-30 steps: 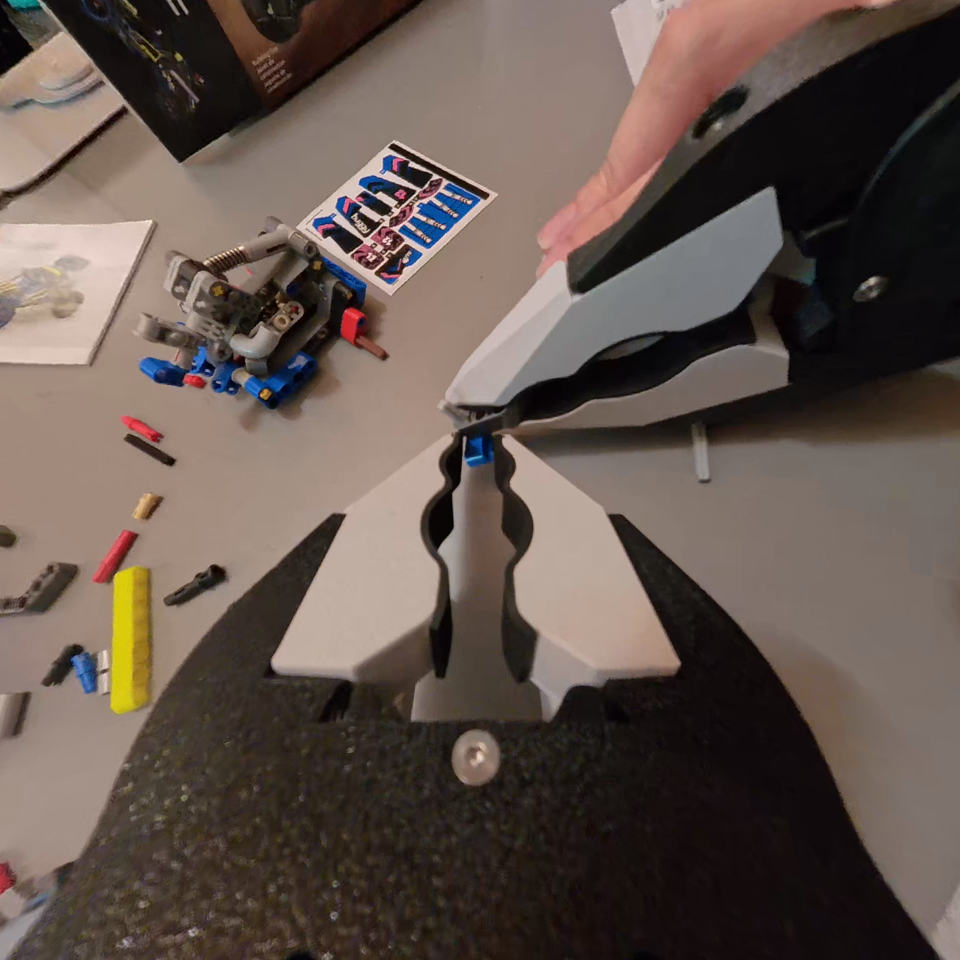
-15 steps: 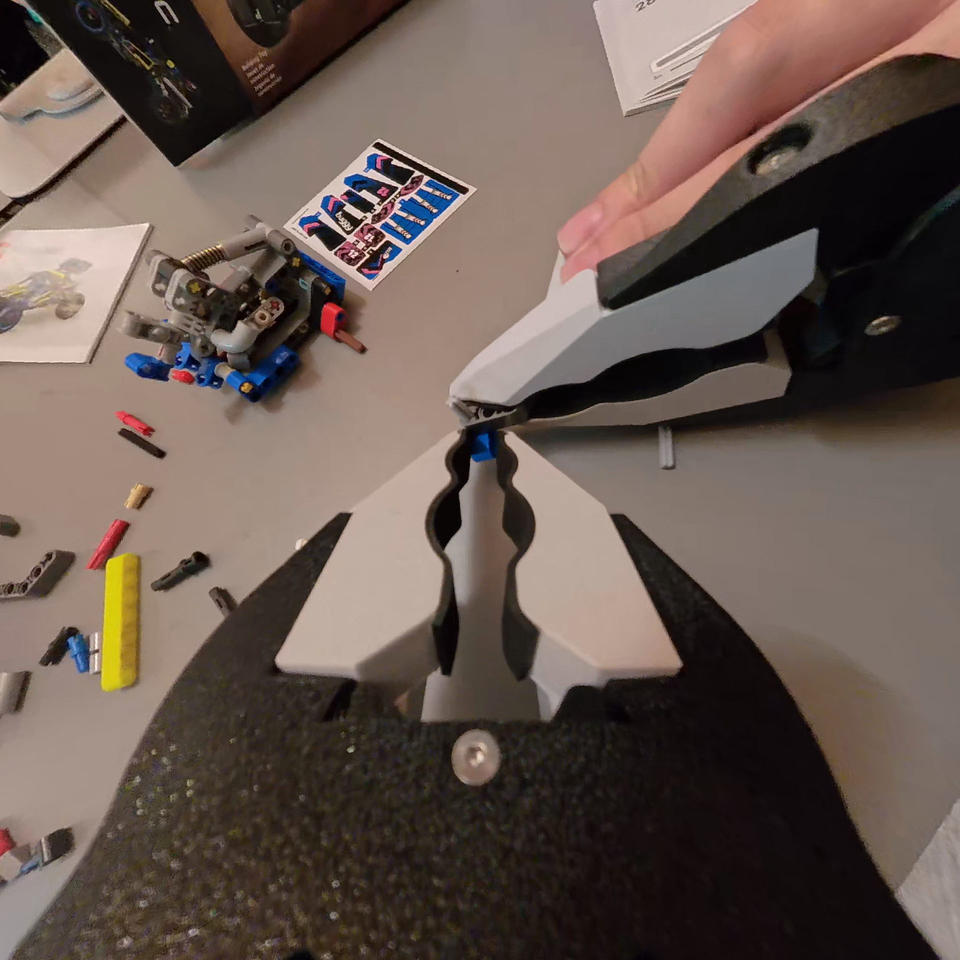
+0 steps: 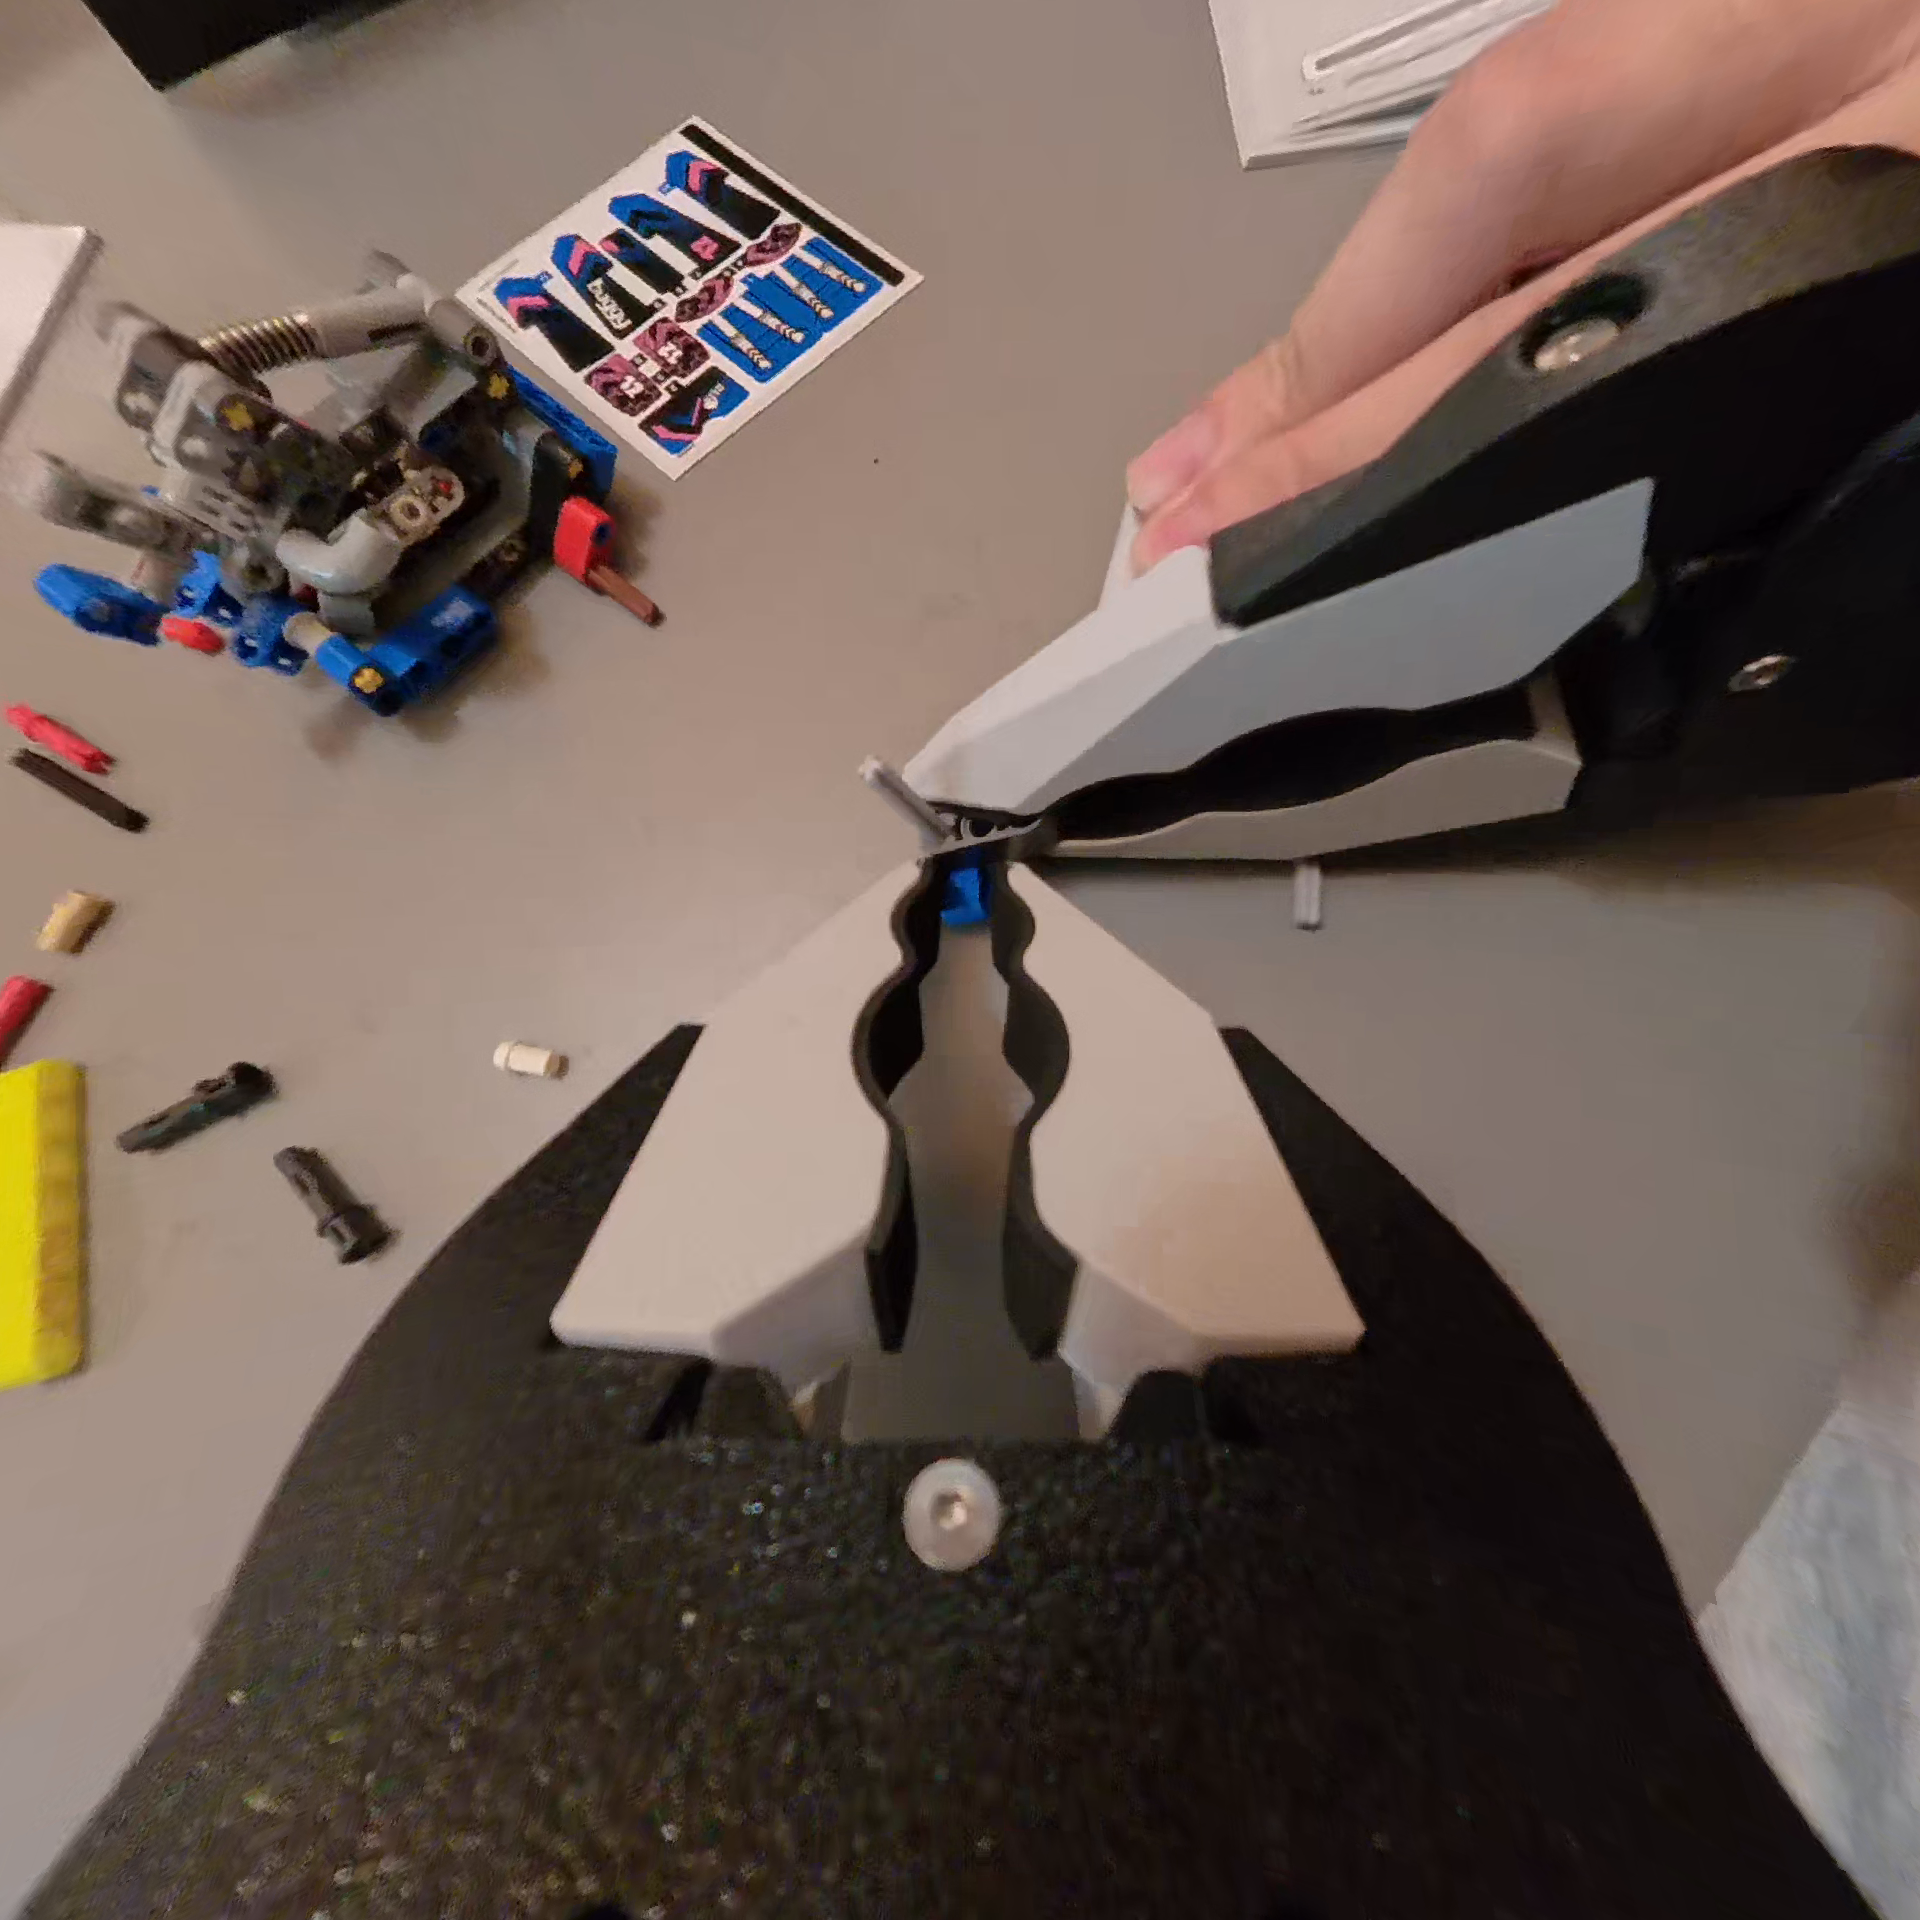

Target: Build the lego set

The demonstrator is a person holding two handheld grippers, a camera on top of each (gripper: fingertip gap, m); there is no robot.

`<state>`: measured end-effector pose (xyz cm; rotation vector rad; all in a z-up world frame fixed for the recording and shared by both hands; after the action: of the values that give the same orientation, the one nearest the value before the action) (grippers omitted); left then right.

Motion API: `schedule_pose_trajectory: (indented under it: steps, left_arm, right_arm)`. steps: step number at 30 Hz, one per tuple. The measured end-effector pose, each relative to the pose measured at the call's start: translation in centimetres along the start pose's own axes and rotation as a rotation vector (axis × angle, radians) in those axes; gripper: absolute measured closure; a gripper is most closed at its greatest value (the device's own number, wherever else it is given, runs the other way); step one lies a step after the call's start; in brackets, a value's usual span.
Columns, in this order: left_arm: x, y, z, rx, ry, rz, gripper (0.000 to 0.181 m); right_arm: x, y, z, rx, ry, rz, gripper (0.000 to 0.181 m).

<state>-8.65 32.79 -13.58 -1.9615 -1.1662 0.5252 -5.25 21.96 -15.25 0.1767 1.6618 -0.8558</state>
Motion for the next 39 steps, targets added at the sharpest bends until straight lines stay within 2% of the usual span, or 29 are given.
schedule_pose_trajectory:
  steps: [2,6,8,9,11,12,15,17,19,22,27,33,39]
  left_arm:
    - [0.0,0.1,-0.1,0.002,0.015,-0.01,0.174]
    - [0.1,0.1,-0.2,0.002,0.012,-0.006,0.174]
    - [0.3,0.1,-0.2,0.001,-0.005,0.006,0.175]
    - [0.4,0.1,-0.2,0.001,-0.002,-0.006,0.175]
    - [0.3,0.2,-0.3,-0.001,0.034,-0.026,0.175]
    - [0.2,0.2,-0.4,-0.002,0.047,-0.036,0.174]
    - [-0.1,0.3,-0.4,-0.004,0.087,-0.07,0.174]
    - [-0.1,0.3,-0.4,-0.003,0.089,-0.072,0.174]
    - [0.0,0.3,-0.4,-0.002,0.076,-0.057,0.174]
    - [0.1,0.3,-0.4,0.0,0.061,-0.039,0.174]
    - [0.2,0.3,-0.6,0.005,0.063,-0.026,0.176]
    - [0.5,0.5,-0.7,-0.005,0.06,-0.009,0.176]
    - [0.5,0.5,-0.7,-0.003,0.056,-0.004,0.176]
  right_arm:
    - [-0.3,0.3,0.3,-0.009,0.069,-0.041,0.176]
    - [-0.3,0.3,0.4,-0.019,0.007,-0.03,0.175]
    - [-0.6,0.3,0.7,-0.054,0.031,-0.072,0.174]
    - [-1.0,0.2,1.1,-0.085,0.063,-0.121,0.173]
    - [-2.3,-0.3,2.5,-0.177,0.211,-0.234,0.152]
    - [-3.0,-0.7,3.2,-0.244,0.319,-0.298,0.15]
    - [-4.3,-1.3,4.4,-0.425,0.588,-0.516,0.157]
    - [-4.1,-0.9,4.5,-0.421,0.66,-0.587,0.158]
    - [-3.4,-0.2,4.1,-0.364,0.638,-0.631,0.165]
    - [-3.4,0.1,3.8,-0.341,0.635,-0.59,0.181]
    - [-2.9,-0.1,3.6,-0.295,0.574,-0.598,0.181]
    - [-2.7,0.2,3.9,-0.311,0.635,-0.602,0.181]
    - [-3.6,-0.1,4.6,-0.364,0.723,-0.512,0.181]
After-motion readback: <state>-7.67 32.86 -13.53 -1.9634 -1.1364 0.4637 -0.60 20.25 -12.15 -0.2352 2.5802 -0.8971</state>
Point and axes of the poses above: each gripper's, where its closed fingertips meet, y out along the fingers, z out of its underside, x = y × z across the jaws, the point moved 10 cm from there along -y, back along the fingers, and after that the axes turned 10 degrees about x, right-handed, at the moved point
